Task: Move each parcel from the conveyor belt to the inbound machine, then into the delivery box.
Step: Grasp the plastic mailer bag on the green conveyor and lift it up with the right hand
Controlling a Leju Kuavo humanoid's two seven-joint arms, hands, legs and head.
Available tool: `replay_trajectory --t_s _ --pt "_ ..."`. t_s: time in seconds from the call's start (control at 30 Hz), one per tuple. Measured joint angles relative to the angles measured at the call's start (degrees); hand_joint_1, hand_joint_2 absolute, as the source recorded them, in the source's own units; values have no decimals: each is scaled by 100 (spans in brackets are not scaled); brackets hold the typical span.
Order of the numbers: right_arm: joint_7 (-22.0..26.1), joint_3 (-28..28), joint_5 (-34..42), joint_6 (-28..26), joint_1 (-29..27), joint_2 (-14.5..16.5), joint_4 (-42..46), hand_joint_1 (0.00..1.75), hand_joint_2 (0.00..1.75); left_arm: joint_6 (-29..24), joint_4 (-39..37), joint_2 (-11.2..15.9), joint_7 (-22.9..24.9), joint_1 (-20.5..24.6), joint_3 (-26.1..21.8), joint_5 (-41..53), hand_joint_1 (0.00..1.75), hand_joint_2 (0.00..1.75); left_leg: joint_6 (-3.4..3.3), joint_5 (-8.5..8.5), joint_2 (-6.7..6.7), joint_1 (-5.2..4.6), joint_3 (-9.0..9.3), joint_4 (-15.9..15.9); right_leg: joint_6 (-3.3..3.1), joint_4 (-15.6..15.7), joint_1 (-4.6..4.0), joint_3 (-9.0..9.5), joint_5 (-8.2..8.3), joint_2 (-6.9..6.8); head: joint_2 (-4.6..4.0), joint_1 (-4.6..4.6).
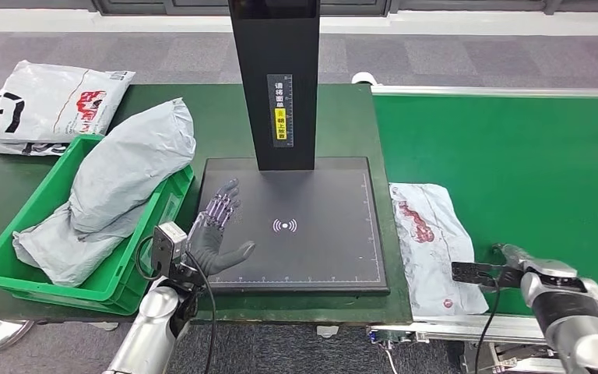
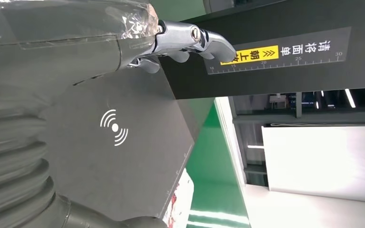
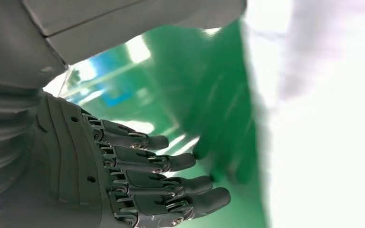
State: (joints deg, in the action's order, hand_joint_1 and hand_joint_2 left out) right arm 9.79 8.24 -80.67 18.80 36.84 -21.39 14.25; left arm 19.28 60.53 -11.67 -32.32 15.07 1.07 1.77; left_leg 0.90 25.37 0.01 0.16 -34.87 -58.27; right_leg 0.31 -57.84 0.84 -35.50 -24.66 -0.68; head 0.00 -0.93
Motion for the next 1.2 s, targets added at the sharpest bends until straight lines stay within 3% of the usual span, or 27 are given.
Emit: replay_trajectory --t_s 0.1,0.23,0.43,0.57,0.77,1.03,1.2 --pt "-152 0 45 -378 45 291 4 0 175 -27 63 0 40 -30 0 25 0 175 2 -3 3 0 0 0 0 0 0 -1 0 4 0 -1" --pt "89 0 125 -517 326 440 57 0 175 3 116 13 83 -82 0 43 0 175 -1 -8 -6 -1 -2 -1 0 -1 2 0 1 -8 0 -1" --pt "478 -1 205 -499 801 422 178 0 175 52 124 35 88 -95 0 51 0 175 -2 -8 -6 -7 -3 -6 4 -1 8 0 4 -6 0 -1" --pt "744 1 227 -135 1265 282 248 0 175 82 126 55 85 -102 0 51 0 175 -2 -8 -8 -10 -4 -6 5 -1 12 0 4 -6 0 -1" --pt "736 17 257 227 1858 201 256 0 175 92 137 74 84 -105 0 46 0 175 -2 -8 -6 -9 -1 -5 5 -1 10 -1 4 -4 0 -1" --pt "650 133 287 283 1914 213 252 0 175 96 137 86 80 -111 0 36 0 175 -2 -8 -10 -8 -3 -5 5 -1 8 1 4 -7 0 -1" --pt "550 277 285 222 1578 268 247 0 175 96 137 87 67 -117 0 23 0 175 -3 -7 -12 -7 -5 -5 5 -1 8 1 3 -8 0 -1"
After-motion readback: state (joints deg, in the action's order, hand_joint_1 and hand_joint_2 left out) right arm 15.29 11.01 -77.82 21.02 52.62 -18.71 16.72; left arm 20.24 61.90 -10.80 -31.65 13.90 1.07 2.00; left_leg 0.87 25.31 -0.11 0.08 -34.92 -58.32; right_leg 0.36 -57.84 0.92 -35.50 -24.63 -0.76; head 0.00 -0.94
